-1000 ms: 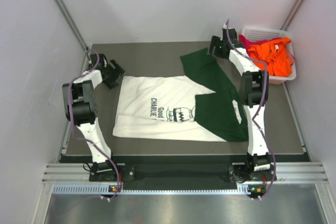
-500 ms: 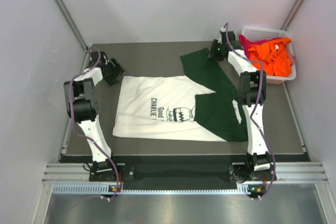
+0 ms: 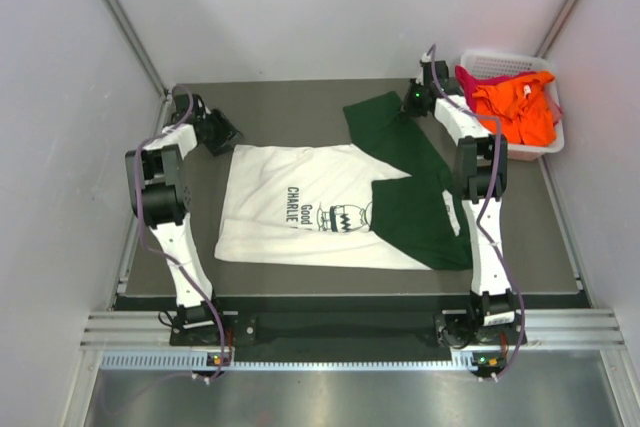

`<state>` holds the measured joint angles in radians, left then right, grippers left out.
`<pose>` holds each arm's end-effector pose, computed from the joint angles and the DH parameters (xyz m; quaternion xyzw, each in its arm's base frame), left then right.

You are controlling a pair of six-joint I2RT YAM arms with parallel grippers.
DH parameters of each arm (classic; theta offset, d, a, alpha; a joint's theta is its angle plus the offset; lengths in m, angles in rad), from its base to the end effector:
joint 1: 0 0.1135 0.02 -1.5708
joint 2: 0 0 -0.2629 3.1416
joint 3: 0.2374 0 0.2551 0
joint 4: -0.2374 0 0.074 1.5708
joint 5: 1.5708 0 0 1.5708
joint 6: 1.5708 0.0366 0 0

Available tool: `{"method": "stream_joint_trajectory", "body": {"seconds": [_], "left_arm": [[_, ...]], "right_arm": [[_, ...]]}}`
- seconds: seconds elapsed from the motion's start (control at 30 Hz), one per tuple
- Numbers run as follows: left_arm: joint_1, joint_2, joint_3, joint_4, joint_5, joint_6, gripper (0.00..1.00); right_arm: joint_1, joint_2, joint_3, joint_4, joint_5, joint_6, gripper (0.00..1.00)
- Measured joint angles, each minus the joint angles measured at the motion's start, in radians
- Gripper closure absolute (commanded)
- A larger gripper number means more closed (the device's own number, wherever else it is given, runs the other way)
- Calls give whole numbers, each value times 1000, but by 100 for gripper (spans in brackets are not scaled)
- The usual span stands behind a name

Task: Fold and stack the t-shirts
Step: Fold the tshirt

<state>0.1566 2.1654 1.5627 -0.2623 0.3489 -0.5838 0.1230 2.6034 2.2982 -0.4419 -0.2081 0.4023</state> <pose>0.4720 0.0619 0.1577 -0.2784 0.8832 -0.2313 0.2981 0.5755 0.0788 0.1564 0.0857 0.9083 0.1953 0.3598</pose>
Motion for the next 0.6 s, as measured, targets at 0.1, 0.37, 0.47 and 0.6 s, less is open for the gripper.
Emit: {"method": "stream_joint_trajectory", "body": {"seconds": [0.1, 0.37, 0.47, 0.6], "left_arm": [[-1, 17, 18, -2, 14, 3, 46], [-19, 4, -6, -2, 29, 7, 46], [-23, -5, -19, -6, 29, 8, 44], [-27, -14, -25, -10, 23, 11, 38]], "right_arm": [[-1, 0, -1, 0, 0, 0, 100], [-5, 0, -21, 27, -17, 2, 100], [-8, -1, -27, 40, -29, 2, 100], [-8, -2, -34, 52, -34, 2, 100]]}}
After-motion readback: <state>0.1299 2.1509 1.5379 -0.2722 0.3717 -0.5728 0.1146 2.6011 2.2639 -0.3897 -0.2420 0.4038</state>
